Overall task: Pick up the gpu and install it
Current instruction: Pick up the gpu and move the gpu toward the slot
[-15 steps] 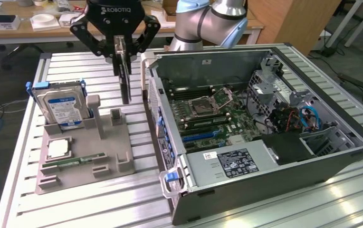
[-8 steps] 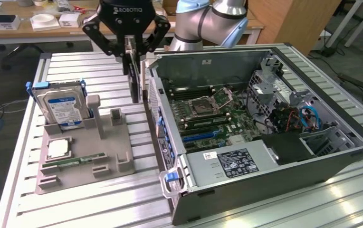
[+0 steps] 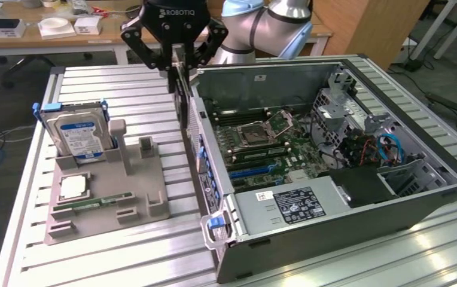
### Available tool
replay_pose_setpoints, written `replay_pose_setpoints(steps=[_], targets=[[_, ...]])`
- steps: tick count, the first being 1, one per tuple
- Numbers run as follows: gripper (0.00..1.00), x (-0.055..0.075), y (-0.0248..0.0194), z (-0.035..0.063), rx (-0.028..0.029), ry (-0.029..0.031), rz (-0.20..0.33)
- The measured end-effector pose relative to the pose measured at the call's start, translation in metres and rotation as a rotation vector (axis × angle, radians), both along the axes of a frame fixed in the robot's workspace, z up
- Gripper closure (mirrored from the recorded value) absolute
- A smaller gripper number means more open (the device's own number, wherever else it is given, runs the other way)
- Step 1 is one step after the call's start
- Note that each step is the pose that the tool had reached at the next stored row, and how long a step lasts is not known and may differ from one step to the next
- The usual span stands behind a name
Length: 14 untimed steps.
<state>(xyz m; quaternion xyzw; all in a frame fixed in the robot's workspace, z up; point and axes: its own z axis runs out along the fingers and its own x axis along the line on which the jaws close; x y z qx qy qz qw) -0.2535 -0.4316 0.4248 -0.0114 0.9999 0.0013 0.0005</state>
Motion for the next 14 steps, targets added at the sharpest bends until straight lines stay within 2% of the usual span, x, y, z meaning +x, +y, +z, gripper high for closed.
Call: replay_pose_setpoints(steps=[14], targets=[[0.73,0.037,0.0000,0.0000,0.0000,0.0000,0.000]])
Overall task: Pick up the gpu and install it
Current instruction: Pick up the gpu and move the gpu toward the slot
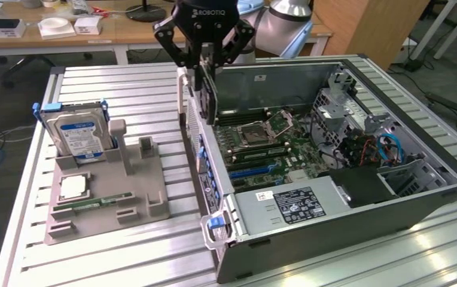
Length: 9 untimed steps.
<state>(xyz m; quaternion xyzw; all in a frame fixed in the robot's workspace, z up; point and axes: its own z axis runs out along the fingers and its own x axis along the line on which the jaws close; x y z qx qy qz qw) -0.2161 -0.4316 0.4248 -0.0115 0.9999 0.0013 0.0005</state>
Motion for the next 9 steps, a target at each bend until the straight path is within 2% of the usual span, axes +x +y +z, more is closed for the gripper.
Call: replay_pose_setpoints(steps=[9], targets=[[0.73,0.016,0.0000,0.0000,-0.0001,0.0000,0.000]])
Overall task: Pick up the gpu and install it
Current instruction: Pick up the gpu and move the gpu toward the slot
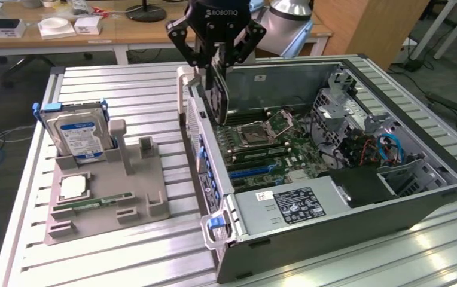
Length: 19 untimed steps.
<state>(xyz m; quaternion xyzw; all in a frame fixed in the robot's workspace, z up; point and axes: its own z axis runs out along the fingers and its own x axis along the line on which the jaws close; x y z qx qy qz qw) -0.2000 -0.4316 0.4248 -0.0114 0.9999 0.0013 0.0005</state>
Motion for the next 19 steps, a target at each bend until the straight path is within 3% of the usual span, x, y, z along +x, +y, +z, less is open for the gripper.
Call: replay_pose_setpoints(steps=[19], targets=[[0.73,0.041,0.0000,-0.0002,0.0000,0.0000,0.000]])
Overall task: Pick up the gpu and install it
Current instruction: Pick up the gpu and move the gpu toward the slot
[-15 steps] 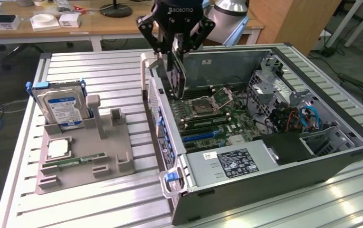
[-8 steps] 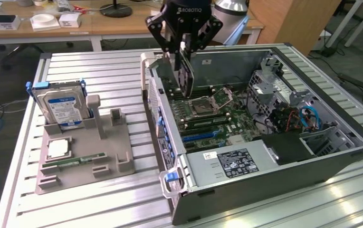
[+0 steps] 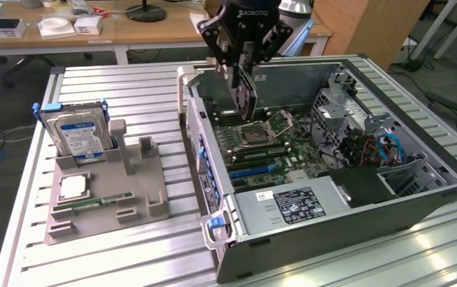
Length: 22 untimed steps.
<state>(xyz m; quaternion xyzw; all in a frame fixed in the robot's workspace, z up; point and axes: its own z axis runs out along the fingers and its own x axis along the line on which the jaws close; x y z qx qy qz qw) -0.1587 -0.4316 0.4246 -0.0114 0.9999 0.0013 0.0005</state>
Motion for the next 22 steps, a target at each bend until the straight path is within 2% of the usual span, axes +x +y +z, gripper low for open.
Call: replay_pose_setpoints(steps=[22], targets=[[0.73,0.058,0.0000,-0.0008,0.0000,0.0001,0.000]])
